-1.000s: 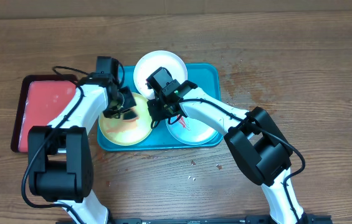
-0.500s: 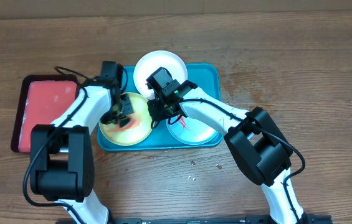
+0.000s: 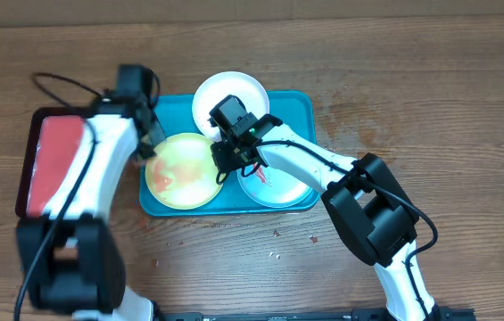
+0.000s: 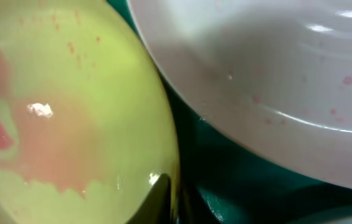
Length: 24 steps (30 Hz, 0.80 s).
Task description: Clean dirty plates on tray and stack at the side
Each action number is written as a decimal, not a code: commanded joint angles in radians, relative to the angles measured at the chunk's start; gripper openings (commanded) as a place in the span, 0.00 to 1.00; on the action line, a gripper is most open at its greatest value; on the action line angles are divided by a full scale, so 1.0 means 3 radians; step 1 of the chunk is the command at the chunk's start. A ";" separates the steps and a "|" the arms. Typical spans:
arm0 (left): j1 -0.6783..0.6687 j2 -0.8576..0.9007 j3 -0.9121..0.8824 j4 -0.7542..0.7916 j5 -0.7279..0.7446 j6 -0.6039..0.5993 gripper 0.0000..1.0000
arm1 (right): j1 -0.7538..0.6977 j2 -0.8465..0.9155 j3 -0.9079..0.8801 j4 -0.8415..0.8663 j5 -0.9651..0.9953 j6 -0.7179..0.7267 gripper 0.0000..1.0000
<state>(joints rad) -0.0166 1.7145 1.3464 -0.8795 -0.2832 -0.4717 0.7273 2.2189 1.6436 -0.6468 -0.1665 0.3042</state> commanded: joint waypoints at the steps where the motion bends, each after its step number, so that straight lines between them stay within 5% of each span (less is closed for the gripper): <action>1: 0.0262 -0.0488 0.0159 0.0015 -0.0127 -0.0090 0.04 | 0.0013 -0.0243 0.0187 0.0019 0.0153 -0.0085 0.04; 5: 0.0697 -0.0617 0.0159 -0.0039 -0.0095 -0.0090 0.04 | 0.0094 -0.0403 0.0292 -0.0057 0.0745 -0.0350 0.04; 12: 0.1560 -0.0604 0.0089 -0.0112 0.0662 -0.0137 0.05 | 0.0468 -0.0572 0.0561 -0.0139 0.2228 -0.0961 0.04; 24: 0.1956 -0.0604 0.0078 -0.0117 0.0624 -0.0139 0.04 | 0.1067 -0.0573 0.0659 0.0692 0.3911 -0.2477 0.04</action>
<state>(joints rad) 0.5663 1.5356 1.3785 -0.9176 -0.1040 -0.4995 1.0229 2.0804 1.8137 -0.4919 0.8055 -0.2481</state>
